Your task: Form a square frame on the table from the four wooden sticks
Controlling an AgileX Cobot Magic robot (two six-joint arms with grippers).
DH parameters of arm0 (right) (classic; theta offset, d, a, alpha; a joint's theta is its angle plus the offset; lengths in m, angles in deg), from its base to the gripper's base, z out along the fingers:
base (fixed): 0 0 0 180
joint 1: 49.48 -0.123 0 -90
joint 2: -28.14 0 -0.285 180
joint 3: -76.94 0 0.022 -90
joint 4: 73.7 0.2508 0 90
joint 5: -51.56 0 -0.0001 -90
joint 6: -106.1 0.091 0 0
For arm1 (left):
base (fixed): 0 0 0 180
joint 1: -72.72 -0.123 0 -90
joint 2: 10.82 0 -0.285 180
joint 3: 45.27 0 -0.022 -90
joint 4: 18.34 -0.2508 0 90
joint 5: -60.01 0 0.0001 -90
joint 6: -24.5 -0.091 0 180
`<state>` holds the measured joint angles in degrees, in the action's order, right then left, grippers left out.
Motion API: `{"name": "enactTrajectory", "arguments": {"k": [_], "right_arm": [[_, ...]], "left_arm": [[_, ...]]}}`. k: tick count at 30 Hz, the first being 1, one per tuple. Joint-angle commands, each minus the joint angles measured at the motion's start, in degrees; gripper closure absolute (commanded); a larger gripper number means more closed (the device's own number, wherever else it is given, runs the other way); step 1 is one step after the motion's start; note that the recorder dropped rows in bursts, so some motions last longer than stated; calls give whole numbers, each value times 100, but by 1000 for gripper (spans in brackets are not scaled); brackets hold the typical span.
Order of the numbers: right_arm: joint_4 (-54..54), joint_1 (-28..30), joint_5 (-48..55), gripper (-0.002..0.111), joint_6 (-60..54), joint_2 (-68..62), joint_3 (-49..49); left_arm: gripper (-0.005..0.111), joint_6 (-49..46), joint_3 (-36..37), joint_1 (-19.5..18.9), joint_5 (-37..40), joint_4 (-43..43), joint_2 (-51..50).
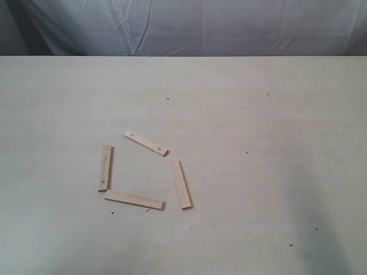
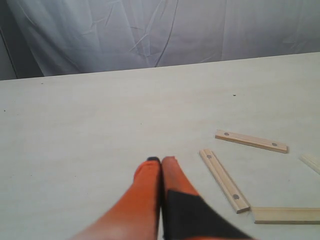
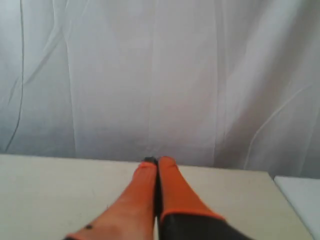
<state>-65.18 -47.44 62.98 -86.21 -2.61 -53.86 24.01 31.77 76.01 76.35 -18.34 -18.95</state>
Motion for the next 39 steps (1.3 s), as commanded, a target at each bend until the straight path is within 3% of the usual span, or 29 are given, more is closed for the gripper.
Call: {"name": "enactTrajectory", "arguments": {"k": [1,7,11,15,23,27,29,35,39], "right_arm": [[-54,18,767,109,-77,-1676,-1055],[1520,18,63,109,50,-3512,-1214],[1678,-152,1096,109,-457,-4817,-1867],[1678,-965,2339,109,-922,-6070,-3143],[1544,-2871,2839,109,-1804,-8469,-5507],[936,-3516,3954,109,-1804,-9702,-6964],[726,-3730,4424,104,-1723,-10279,-7673],[494,-4145,4759,70,-1596,-11490,-9026],[238,-4289,4496,66,-1440,-11903,-9369]], "left_arm": [[107,6,18,25,8,0,34],[107,6,18,25,8,0,34],[107,6,18,25,8,0,34],[107,6,18,25,8,0,34],[107,6,18,25,8,0,34],[107,6,18,25,8,0,34],[107,6,18,25,8,0,34],[107,6,18,25,8,0,34],[107,6,18,25,8,0,34]]}}
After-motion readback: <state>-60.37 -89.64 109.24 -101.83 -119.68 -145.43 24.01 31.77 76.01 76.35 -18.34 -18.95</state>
